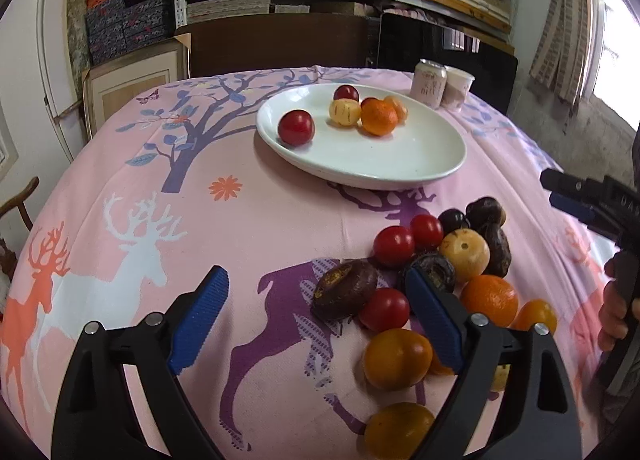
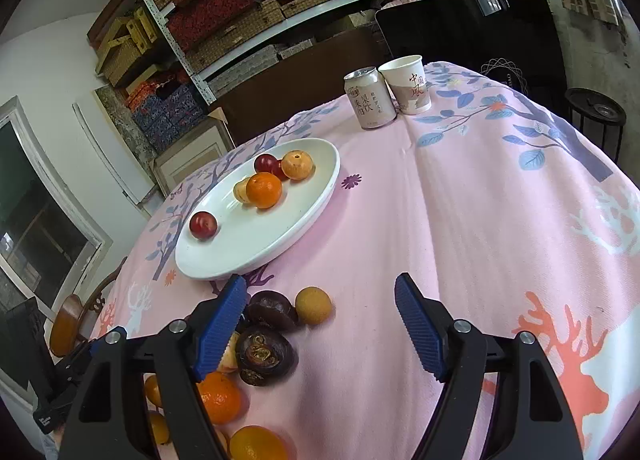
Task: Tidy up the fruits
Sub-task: 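Move the left tool to a dark purple fruit while the right tool returns to the pile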
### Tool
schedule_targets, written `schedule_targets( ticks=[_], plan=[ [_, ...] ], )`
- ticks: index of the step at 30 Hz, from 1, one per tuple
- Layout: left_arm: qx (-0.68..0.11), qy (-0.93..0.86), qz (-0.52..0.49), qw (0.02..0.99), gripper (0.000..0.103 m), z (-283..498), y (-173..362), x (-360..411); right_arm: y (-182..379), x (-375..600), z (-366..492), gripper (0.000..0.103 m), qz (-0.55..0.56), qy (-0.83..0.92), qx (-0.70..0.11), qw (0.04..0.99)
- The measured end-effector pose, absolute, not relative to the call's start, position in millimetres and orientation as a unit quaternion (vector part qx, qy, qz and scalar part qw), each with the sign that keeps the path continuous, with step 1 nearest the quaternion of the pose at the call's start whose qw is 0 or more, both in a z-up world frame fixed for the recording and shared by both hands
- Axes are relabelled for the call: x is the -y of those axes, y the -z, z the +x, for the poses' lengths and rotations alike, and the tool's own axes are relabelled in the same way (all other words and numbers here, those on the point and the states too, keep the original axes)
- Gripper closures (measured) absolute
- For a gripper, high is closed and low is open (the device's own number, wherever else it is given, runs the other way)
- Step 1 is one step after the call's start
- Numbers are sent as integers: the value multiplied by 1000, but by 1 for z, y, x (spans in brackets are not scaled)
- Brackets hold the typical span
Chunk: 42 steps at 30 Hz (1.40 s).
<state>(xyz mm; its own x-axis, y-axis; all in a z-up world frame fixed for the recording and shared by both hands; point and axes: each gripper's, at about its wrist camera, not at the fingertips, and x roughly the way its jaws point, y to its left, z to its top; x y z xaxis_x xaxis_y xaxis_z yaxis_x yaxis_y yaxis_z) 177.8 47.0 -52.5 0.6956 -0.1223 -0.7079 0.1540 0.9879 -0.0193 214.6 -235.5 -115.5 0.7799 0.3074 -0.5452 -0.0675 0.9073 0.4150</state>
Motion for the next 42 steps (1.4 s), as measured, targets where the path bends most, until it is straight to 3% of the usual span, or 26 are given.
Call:
schedule_targets(
  ticks=[5,16,28,33,42],
  plan=[
    [-398,41,23,916,10,189,59,-59,113,234,214,25,189,-107,-314,924],
    [-385,-14,-63,921,10,195,46,-112,115,238,212,25,196,-107,-314,923],
    [-375,-6,34,926,11,195,56,-72,115,231,212,25,185,-111,-318,923],
    [-387,0,47,921,18,200,64,-65,116,230,213,25,183,-112,-320,923],
    [-414,46,10,909,52,213,73,-64,120,221,213,25,165,-117,-329,922]
  ],
)
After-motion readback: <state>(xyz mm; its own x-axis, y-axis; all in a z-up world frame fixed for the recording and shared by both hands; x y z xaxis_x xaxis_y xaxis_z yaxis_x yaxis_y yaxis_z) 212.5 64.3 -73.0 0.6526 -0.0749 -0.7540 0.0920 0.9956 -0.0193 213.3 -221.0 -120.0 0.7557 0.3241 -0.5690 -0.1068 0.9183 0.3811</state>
